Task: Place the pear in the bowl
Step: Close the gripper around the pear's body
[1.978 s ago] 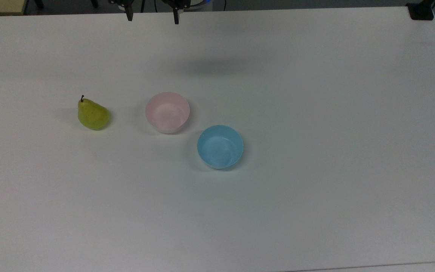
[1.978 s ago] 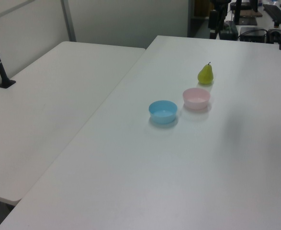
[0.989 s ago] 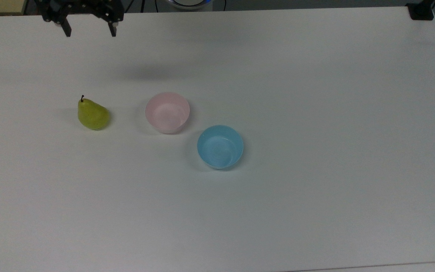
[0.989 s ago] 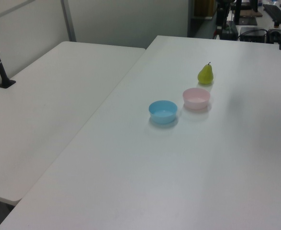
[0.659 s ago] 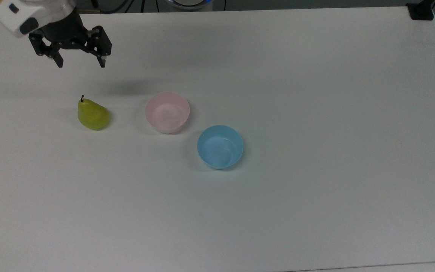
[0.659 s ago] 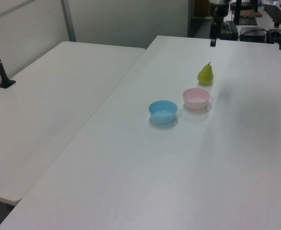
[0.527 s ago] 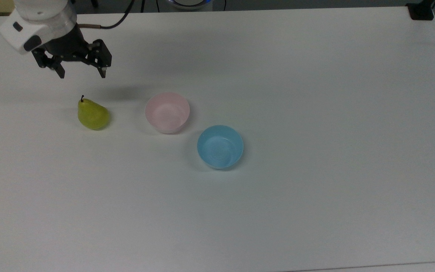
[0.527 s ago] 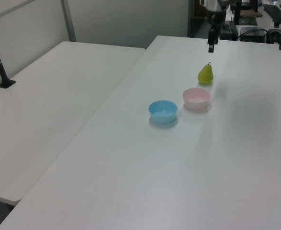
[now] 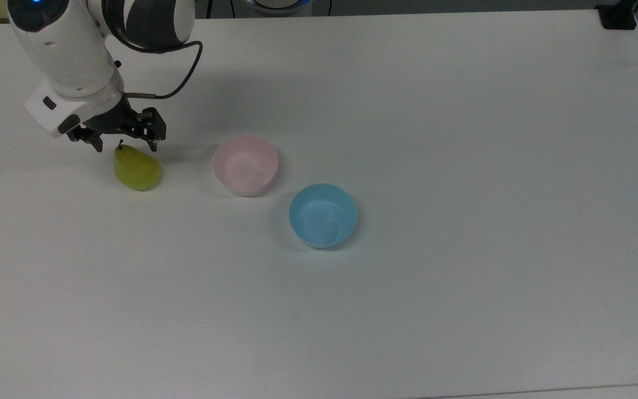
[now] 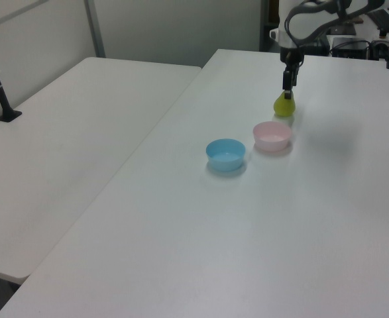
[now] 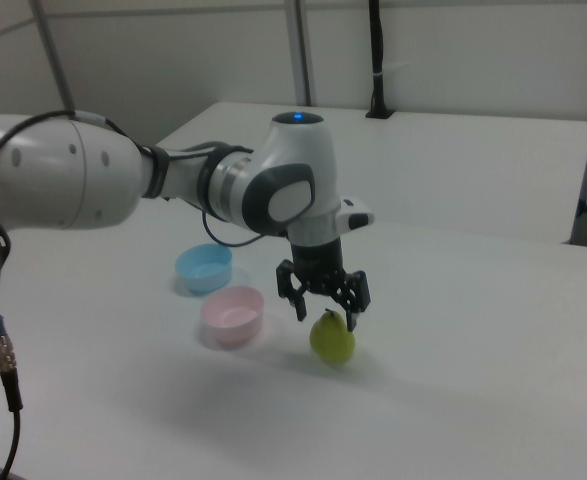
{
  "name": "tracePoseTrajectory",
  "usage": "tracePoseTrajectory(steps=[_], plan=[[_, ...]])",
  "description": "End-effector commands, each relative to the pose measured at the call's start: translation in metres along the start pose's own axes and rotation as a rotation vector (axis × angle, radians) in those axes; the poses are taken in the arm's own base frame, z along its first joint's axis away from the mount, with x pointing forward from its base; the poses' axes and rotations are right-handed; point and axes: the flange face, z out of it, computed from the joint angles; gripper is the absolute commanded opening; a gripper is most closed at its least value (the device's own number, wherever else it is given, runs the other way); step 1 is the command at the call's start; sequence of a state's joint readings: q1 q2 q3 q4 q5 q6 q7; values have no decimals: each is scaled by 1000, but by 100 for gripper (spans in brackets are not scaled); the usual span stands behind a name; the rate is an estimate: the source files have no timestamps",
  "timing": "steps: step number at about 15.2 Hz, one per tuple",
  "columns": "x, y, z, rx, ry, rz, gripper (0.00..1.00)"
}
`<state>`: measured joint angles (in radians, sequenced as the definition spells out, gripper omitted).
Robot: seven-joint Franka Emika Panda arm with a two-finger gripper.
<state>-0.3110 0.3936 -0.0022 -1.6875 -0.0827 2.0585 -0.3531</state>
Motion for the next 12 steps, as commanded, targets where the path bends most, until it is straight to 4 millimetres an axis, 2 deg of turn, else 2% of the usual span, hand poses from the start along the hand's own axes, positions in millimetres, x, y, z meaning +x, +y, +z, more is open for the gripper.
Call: tracePoseTrajectory(steps=[1,4,6,9,12], plan=[[2,2,20,-36,-4,-42,88],[2,1,26,-45,15,-44,81],[2,-1,32,-49,37,-46,69],[1,-2,35,-50,40,-47,45],[-1,-1,23,-53,44,-45,38]])
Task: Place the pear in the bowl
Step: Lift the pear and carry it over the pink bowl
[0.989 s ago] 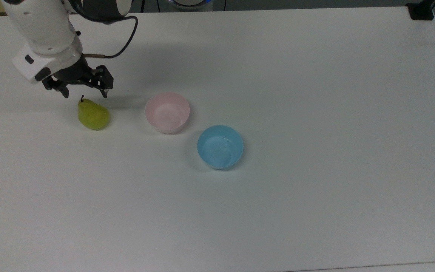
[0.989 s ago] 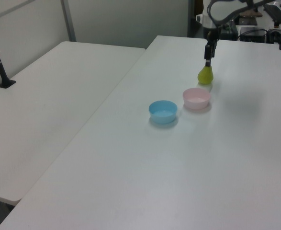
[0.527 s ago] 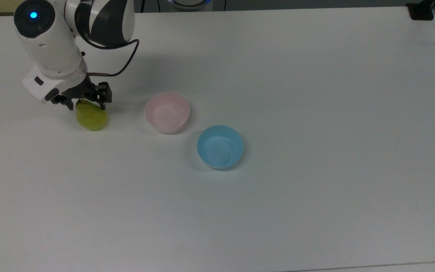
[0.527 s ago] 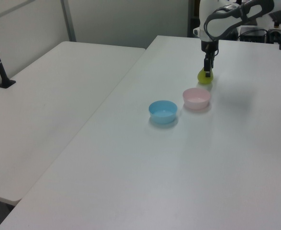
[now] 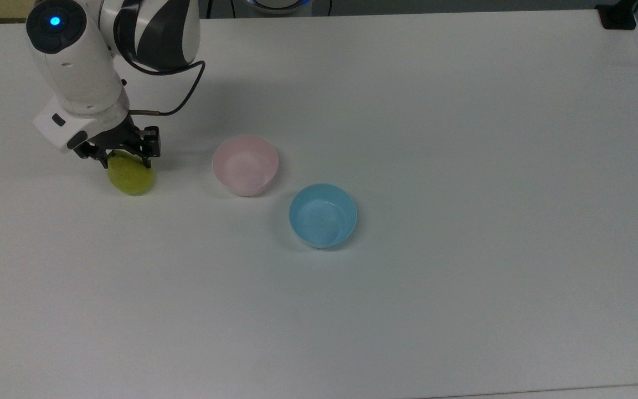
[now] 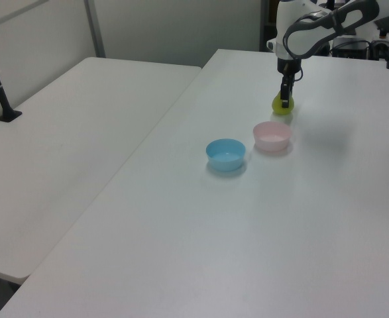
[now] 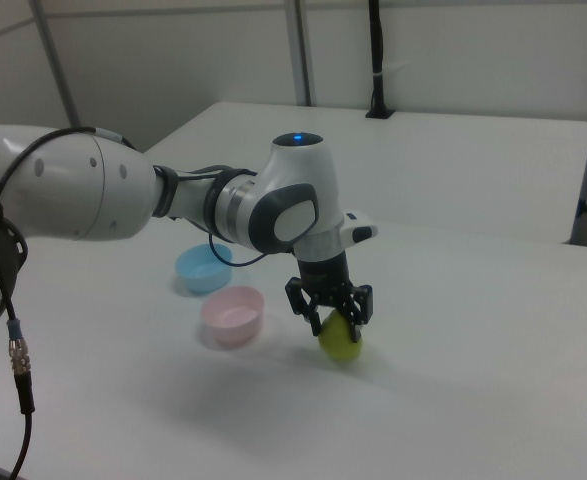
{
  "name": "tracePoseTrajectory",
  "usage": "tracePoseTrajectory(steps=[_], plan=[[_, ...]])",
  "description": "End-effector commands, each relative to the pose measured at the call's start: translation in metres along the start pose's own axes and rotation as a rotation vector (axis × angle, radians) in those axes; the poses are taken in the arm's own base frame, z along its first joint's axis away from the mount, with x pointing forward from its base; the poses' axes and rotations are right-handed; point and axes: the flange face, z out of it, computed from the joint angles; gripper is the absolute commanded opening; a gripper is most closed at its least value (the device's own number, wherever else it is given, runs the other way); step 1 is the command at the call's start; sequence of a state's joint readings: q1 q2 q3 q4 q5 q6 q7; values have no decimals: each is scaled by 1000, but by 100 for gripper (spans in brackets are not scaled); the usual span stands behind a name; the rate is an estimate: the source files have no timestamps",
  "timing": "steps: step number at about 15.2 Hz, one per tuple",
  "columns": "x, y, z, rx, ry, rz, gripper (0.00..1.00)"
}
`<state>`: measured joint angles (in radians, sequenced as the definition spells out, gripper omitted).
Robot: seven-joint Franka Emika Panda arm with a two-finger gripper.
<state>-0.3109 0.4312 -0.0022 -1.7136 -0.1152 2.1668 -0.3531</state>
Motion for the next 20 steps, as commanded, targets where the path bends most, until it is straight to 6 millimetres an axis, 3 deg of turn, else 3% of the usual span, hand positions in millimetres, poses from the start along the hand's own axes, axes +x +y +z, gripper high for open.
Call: tracePoseTrajectory(steps=[1,5,8,13,17,20], plan=[[-10,-2,-11,-16,13,-20,38],[-19,-7,-42,-9,-14,-21,38],[-19,-25,-59,-1,-30,-32,38],[-15,-94,-88,3,-67,-18,38],[-8,-164,-80,-3,-80,20,38],[1,-185,-68,-6,-61,30,38]])
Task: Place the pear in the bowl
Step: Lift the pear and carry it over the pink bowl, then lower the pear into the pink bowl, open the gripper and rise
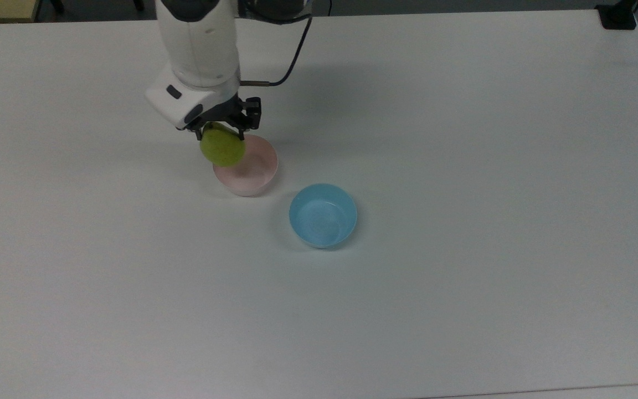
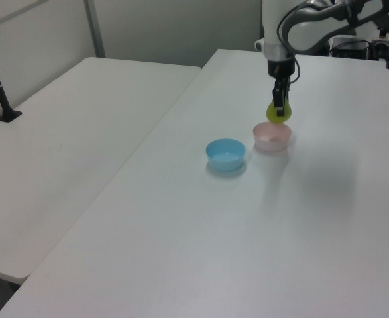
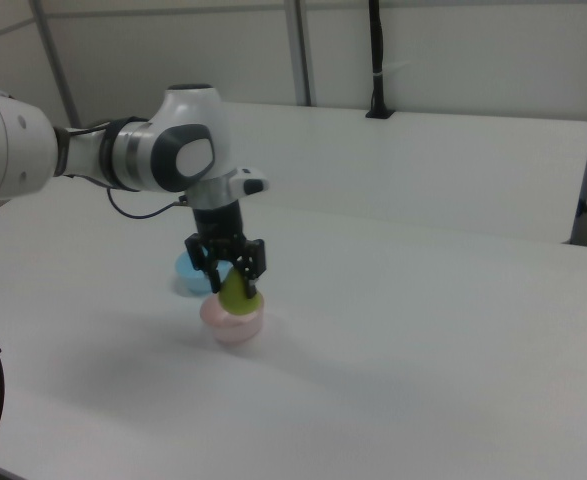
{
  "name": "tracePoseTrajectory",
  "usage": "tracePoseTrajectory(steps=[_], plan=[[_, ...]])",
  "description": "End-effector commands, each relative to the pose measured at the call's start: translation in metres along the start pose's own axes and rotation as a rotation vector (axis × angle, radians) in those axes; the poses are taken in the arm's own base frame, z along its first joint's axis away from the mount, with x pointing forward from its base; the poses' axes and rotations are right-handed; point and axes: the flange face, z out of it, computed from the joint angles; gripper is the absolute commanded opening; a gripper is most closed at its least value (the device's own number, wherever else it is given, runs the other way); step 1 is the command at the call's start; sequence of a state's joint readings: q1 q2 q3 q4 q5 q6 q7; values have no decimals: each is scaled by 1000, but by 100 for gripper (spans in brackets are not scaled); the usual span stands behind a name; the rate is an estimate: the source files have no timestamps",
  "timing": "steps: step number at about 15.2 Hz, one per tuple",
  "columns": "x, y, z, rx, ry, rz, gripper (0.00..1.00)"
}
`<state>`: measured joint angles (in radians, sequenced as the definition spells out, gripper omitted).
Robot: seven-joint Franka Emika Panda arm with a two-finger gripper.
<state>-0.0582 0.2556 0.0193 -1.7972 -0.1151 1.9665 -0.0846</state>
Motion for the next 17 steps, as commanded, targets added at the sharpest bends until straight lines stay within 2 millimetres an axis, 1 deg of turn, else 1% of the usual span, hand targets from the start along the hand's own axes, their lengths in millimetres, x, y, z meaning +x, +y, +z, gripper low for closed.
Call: tracePoseTrajectory(steps=[1,3,4,5,6,7,8,9,11,12,14,16,17], plan=[[4,-16,12,-14,34,37,39],[11,-20,26,-13,44,46,41],[16,-31,35,-13,55,32,45],[18,-35,39,-11,56,26,50],[19,-35,41,-12,53,25,60],[18,-35,40,-11,53,26,76],[18,-35,40,-11,48,24,96],[17,-35,35,-13,51,24,100],[12,-35,17,-15,61,26,100],[8,-34,4,-15,53,28,100],[0,-32,-34,-12,69,41,100],[-13,-30,-77,-9,95,50,100],[-20,-35,-95,-4,98,48,100]])
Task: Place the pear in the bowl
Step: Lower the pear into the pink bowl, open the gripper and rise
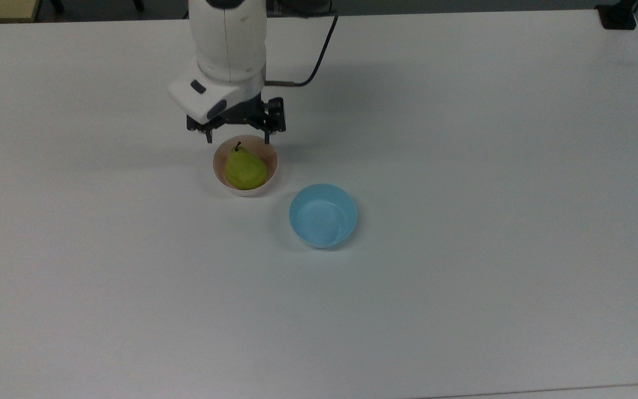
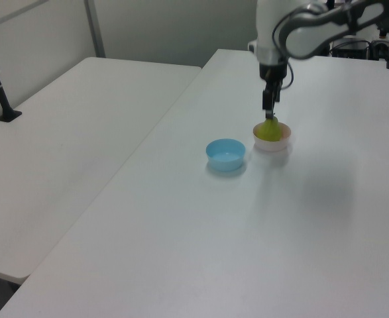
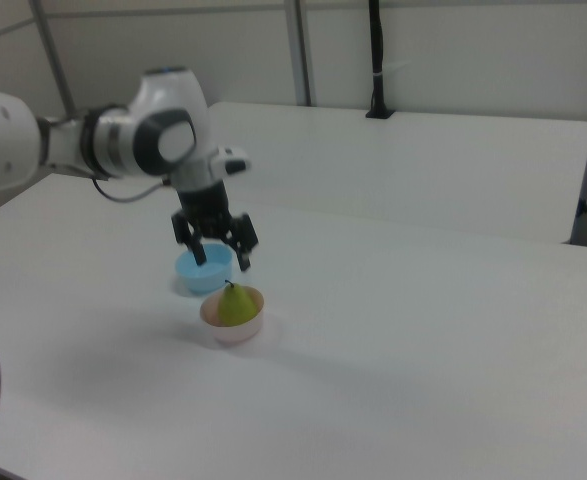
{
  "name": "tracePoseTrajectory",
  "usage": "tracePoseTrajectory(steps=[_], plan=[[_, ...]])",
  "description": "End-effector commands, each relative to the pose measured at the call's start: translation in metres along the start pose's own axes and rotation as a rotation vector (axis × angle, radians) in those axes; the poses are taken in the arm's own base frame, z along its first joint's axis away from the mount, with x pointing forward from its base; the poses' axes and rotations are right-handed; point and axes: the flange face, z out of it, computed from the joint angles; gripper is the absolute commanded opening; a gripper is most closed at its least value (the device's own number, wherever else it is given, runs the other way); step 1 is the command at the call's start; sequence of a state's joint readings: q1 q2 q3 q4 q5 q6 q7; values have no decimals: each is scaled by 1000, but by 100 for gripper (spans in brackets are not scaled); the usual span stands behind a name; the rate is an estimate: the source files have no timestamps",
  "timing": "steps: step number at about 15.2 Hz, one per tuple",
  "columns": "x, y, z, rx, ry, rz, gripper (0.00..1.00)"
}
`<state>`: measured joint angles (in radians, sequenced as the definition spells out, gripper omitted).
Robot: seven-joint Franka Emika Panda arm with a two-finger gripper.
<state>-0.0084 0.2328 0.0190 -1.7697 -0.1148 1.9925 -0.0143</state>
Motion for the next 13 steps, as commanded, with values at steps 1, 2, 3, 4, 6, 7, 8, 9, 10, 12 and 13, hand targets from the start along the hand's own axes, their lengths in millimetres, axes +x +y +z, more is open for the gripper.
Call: tracePoseTrajectory(steps=[1,2,3,4,6,7,8,9,10,12,13], plan=[[-28,-15,-87,27,27,17,100],[-34,-21,-107,45,28,14,100],[-41,-20,-122,52,17,16,100],[-48,-18,-137,51,11,17,100],[-60,-23,-162,53,25,13,100],[-66,-24,-170,53,25,30,100],[-70,-20,-175,52,23,55,100],[-71,-17,-175,52,22,63,100],[-73,-16,-179,52,30,64,100],[-75,-11,-178,52,16,66,100],[-77,-11,-179,52,8,63,100]])
